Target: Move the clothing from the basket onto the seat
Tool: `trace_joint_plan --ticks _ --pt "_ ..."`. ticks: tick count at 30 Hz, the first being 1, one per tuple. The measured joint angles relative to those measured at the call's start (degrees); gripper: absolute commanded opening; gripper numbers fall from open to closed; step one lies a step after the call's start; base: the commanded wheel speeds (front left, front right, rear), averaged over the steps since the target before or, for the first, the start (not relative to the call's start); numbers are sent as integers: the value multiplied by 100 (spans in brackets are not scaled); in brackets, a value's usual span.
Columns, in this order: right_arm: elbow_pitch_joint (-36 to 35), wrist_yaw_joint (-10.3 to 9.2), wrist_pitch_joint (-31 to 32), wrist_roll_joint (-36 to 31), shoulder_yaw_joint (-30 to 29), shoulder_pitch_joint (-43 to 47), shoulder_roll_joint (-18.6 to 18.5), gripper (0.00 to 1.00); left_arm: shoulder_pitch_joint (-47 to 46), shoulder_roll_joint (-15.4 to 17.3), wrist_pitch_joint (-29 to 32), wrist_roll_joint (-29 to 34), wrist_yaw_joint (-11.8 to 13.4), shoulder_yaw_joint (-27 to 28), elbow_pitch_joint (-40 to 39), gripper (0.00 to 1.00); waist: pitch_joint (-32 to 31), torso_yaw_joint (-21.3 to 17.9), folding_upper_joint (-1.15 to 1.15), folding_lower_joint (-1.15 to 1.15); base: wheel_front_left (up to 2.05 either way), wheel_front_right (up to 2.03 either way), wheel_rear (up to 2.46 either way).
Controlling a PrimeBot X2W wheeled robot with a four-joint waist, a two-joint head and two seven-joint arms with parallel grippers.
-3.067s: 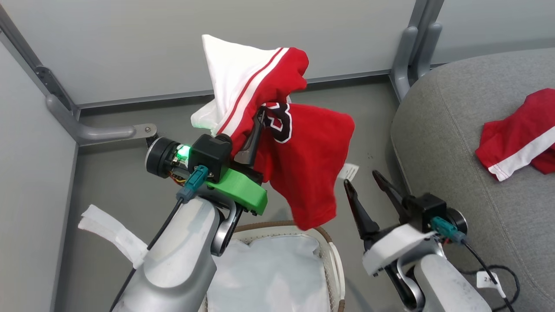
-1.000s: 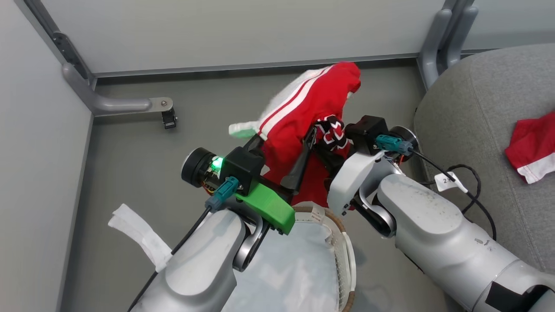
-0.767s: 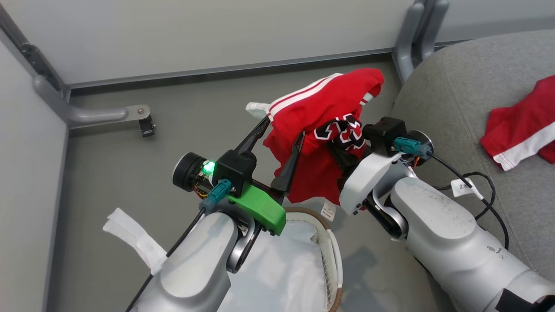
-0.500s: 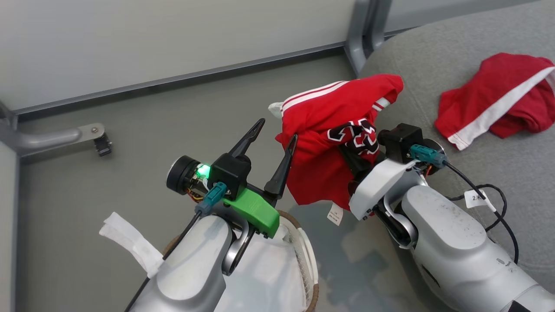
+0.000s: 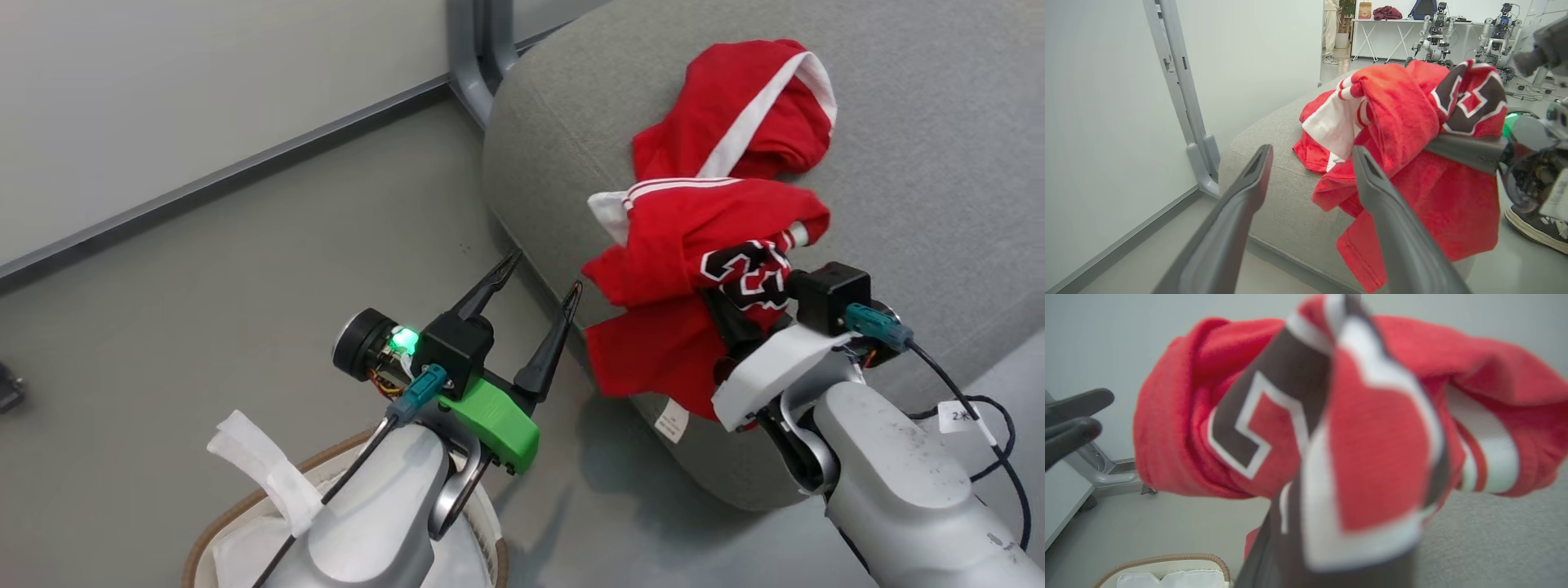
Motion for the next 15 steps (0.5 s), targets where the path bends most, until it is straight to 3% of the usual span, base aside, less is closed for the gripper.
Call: trace_joint_plan --ticks 9,15 --pt "-249 0 0 -289 -669 325 -93 0 -38 -4 0 -8 -58 -146 137 100 300 -358 0 0 0 0 0" --pt "71 1 0 -383 -786 -381 -352 0 -15 80 0 213 -57 21 241 100 573 -386 0 0 0 0 0"
